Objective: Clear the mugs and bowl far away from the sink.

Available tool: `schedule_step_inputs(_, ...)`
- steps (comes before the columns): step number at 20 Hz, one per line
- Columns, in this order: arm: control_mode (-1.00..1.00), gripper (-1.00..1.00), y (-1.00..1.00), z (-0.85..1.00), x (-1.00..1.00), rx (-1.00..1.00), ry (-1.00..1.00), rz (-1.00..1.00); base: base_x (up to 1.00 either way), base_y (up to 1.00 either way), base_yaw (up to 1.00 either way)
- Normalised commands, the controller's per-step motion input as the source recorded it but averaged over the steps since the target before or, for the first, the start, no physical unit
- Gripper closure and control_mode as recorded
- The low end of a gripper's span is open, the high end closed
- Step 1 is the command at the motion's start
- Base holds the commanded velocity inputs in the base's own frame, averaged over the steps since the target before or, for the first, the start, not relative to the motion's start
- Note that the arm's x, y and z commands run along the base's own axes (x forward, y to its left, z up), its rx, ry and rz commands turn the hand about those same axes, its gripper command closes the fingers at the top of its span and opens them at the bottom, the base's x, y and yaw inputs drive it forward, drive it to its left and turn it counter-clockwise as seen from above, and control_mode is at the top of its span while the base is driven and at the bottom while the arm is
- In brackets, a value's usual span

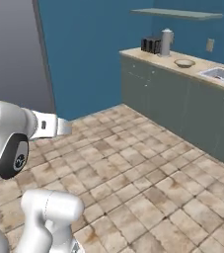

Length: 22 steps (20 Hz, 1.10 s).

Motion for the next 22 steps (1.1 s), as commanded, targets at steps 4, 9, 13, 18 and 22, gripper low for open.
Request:
schedule_step_inputs(4,1.0,-1.0,0.0,0.0,0.0,0.0,0.0,0.0,0.44,0.01,-0.78)
schedule_step_inputs(9,1.0,-1.0,0.0,0.0,0.0,0.0,0.0,0.0,1.0,0.16,-0.38)
schedule_step_inputs(13,1.0,-1.0,0.0,0.0,0.0,0.0,0.0,0.0,1.0,0.76,-0.21)
schedule_step_inputs(18,1.0,-1.0,0.0,0.0,0.0,0.0,0.0,0.0,1.0,1.0,-0.14)
schedule_step_inputs(22,1.0,-1.0,0.0,0.0,0.0,0.0,0.0,0.0,1.0,1.0,-0.22)
